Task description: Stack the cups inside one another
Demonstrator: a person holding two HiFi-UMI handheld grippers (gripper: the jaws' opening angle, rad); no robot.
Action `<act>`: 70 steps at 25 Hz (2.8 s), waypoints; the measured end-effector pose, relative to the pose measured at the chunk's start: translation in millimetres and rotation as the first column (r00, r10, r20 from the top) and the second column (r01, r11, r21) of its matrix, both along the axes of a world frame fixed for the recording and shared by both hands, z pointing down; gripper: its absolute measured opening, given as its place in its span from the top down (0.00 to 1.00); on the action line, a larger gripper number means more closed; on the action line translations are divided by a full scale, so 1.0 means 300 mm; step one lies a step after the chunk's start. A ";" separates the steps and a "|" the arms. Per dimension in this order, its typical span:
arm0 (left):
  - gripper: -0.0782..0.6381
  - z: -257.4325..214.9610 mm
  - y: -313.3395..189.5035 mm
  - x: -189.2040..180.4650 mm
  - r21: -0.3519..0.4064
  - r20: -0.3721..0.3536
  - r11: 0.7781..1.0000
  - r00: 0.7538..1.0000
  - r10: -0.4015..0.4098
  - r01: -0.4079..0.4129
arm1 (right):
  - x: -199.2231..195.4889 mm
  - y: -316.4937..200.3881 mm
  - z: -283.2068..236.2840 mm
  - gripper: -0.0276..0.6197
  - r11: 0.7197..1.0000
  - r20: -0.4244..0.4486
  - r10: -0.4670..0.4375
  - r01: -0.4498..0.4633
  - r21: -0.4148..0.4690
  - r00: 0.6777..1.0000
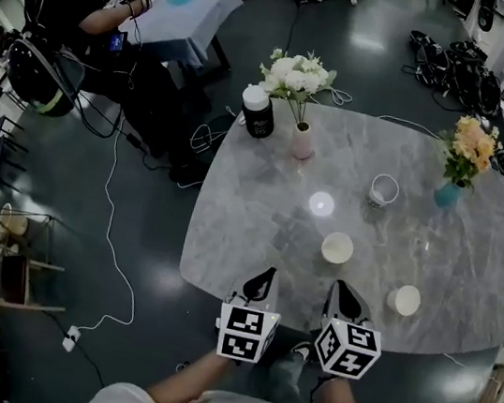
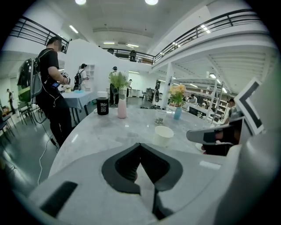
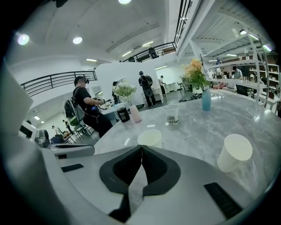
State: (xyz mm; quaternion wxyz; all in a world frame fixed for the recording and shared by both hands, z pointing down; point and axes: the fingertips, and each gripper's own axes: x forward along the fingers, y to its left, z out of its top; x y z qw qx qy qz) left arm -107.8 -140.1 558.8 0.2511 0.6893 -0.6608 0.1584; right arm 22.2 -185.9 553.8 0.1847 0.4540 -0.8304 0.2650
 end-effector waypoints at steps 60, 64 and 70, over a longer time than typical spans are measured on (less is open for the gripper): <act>0.90 0.235 -0.043 -0.090 -0.126 -0.041 0.992 0.999 -0.034 0.028 | -0.097 -0.197 0.258 0.61 0.999 -0.172 -0.017 0.012 -0.031 0.985; 0.90 0.249 -0.053 -0.095 -0.132 -0.047 0.991 0.998 -0.030 0.023 | -0.100 -0.209 0.267 0.61 1.000 -0.176 -0.003 -0.001 -0.027 0.984; 0.90 0.246 -0.071 -0.100 -0.133 -0.048 0.991 0.999 -0.021 0.015 | -0.100 -0.217 0.262 0.61 1.000 -0.167 0.005 -0.009 -0.025 0.986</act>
